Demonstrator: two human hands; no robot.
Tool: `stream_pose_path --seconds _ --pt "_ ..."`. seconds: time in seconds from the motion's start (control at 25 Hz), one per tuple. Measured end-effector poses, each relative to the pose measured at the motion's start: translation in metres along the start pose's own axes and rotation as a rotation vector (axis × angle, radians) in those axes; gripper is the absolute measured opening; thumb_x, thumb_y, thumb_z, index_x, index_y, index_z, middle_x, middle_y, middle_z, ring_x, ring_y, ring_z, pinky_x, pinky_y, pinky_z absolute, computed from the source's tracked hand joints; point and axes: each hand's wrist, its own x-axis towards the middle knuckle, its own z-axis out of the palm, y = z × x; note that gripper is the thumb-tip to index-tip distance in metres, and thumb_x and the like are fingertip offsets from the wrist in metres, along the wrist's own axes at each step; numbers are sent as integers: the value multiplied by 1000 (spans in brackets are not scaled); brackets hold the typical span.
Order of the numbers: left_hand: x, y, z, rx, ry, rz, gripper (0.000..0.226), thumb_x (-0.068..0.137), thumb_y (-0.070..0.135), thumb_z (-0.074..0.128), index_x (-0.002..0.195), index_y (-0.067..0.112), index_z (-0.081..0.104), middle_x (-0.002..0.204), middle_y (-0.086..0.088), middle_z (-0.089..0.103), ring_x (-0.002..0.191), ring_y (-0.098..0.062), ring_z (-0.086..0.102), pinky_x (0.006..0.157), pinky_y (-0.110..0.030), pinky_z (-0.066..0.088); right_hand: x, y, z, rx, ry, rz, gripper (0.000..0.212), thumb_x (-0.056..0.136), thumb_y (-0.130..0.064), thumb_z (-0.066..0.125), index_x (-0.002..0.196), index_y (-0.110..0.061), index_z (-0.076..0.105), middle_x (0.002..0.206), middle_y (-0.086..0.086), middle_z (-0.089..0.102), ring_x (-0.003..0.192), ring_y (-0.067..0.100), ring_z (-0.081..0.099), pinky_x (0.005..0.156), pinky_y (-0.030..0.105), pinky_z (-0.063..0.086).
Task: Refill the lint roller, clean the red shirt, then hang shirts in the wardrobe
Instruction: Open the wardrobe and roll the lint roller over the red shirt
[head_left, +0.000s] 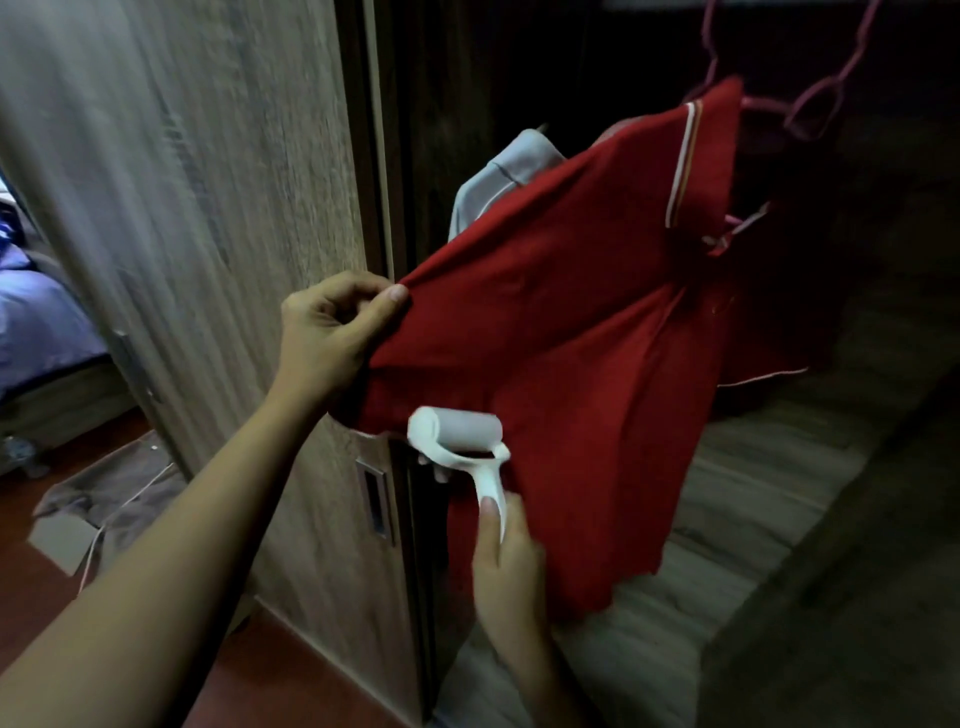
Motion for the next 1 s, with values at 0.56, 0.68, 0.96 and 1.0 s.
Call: stream_pose_path --seconds 0.56,0.68,0.96,1.0 --pt "0 3 1 1 4 -13 12 81 25 68 73 34 67 55 17 60 55 2 48 54 -16 39 27 105 -16 -310 -174 72 45 92 -40 40 116 -5 56 86 27 69 77 42 68 62 39 50" --pt "1 3 0 11 5 -2 11 80 32 68 71 38 68 57 17 61 56 0 49 55 -18 40 23 105 -21 -248 -183 52 52 89 -43 35 114 -5 59 82 28 69 72 41 68 58 36 48" --pt "1 4 1 -1 22 -11 16 82 28 68 71 39 69 58 20 63 56 4 51 55 -16 41 123 -26 -79 89 340 -299 29 94 -19 39 107 4 53 67 20 61 53 25 52 50 26 22" --pt "1 4 1 -1 19 -13 16 82 27 68 70 39 69 58 20 63 56 4 51 55 -16 41 122 -22 -73 97 348 -298 30 95 -19 39 108 4 52 67 20 60 52 23 51 49 25 22"
